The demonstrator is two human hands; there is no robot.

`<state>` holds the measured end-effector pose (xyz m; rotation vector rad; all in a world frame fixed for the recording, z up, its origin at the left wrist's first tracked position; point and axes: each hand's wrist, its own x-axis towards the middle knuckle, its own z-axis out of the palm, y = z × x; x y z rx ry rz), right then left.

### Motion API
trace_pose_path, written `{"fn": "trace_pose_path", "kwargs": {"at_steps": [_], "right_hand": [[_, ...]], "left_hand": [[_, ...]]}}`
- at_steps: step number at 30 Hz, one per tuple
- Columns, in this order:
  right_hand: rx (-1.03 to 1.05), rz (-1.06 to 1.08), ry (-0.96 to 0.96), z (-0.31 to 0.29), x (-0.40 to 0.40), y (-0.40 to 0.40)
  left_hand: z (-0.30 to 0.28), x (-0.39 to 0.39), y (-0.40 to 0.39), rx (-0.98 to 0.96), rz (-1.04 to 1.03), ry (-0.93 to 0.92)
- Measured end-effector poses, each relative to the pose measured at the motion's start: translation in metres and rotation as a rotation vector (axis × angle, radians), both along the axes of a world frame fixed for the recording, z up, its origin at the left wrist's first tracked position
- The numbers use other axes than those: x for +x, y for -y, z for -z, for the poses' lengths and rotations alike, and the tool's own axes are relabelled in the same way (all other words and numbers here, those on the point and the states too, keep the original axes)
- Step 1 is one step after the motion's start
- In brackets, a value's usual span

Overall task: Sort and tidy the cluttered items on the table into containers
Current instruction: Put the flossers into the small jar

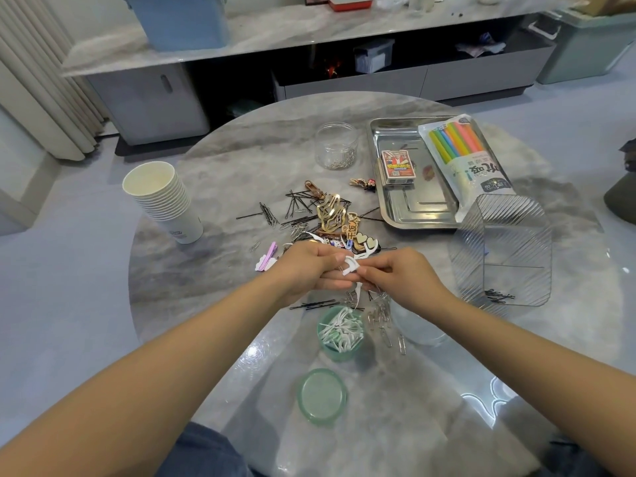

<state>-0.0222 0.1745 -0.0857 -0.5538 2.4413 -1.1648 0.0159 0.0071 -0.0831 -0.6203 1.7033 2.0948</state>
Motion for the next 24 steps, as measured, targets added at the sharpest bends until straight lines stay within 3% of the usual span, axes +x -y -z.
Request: {"fn": "trace_pose_path", "kwargs": {"at_steps": [4, 9, 12, 17, 24], "right_hand": [[0.036, -0.034, -0.085, 0.001, -0.002, 0.0], [-0.01, -0.015, -0.065, 0.005, -0.005, 0.002], [0.135, 0.028, -0.093, 0.015, -0.011, 0.001], [0.356, -0.047, -0.184, 0.031, -0.009, 0.003], [0.483, -0.014, -0.257, 0.036, -0.008, 0.012]], "left_hand": [[-0.002, 0.001, -0.001, 0.054, -0.013, 0.0], [-0.001, -0.001, 0.006, -0.093, -0.014, -0.006], [0.004, 0.0, 0.016, -0.261, 0.04, 0.023], [0.009, 0.003, 0.029, -0.384, 0.12, 0.075], [0.01, 0.002, 0.033, -0.38, 0.092, 0.063]]}}
